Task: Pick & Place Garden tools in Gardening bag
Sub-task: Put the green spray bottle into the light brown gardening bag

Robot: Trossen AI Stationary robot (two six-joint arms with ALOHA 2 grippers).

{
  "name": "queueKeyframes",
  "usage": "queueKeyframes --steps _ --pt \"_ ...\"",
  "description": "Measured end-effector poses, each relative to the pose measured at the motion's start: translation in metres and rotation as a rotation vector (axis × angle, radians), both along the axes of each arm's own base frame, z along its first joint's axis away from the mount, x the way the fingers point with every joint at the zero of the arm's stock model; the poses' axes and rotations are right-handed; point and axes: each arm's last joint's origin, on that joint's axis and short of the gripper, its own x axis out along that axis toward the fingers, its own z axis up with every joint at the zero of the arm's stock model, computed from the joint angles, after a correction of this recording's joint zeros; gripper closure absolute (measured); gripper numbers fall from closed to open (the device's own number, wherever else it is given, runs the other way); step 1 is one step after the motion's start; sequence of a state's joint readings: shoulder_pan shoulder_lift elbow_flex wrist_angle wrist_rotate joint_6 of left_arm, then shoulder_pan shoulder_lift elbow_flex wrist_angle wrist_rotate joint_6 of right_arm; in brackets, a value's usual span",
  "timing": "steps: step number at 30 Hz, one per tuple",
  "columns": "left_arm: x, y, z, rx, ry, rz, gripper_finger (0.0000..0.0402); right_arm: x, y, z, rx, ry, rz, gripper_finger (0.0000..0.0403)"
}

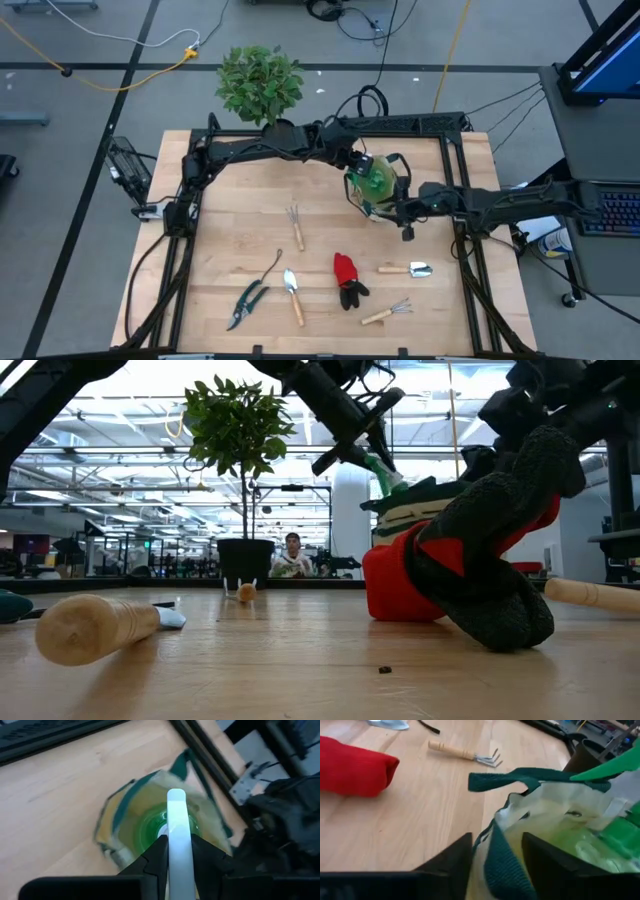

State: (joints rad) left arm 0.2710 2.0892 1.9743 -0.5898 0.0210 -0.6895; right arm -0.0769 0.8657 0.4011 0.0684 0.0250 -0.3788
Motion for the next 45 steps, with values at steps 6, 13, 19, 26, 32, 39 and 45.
queueKeyframes --steps 6,13,19,26,32,39,45 --pt "0.001 0.002 0.002 -0.060 -0.039 0.029 0.0325 0.011 0.001 0.003 0.013 -0.083 0.066 0.0377" --pt "-0.001 0.004 0.000 -0.096 -0.024 0.087 0.0325 0.030 0.000 -0.001 0.026 -0.164 0.070 0.0393" --pt "-0.005 0.006 -0.004 -0.010 0.052 0.121 0.0325 0.043 0.000 -0.015 0.069 -0.158 0.035 0.0398" --pt "-0.004 -0.003 -0.004 0.027 0.071 0.085 0.0325 0.050 -0.001 -0.019 0.064 -0.188 0.027 0.0400" --pt "0.001 -0.018 -0.003 0.080 0.062 0.093 0.0325 0.053 -0.001 -0.012 0.073 -0.278 0.032 0.0401" --pt "0.000 -0.017 -0.003 0.177 0.103 0.141 0.0325 0.055 0.001 -0.017 0.121 -0.252 0.051 0.0402" --pt "-0.002 -0.018 -0.005 0.186 0.131 0.133 0.0325 0.056 0.004 -0.019 0.114 -0.243 0.065 0.0402"
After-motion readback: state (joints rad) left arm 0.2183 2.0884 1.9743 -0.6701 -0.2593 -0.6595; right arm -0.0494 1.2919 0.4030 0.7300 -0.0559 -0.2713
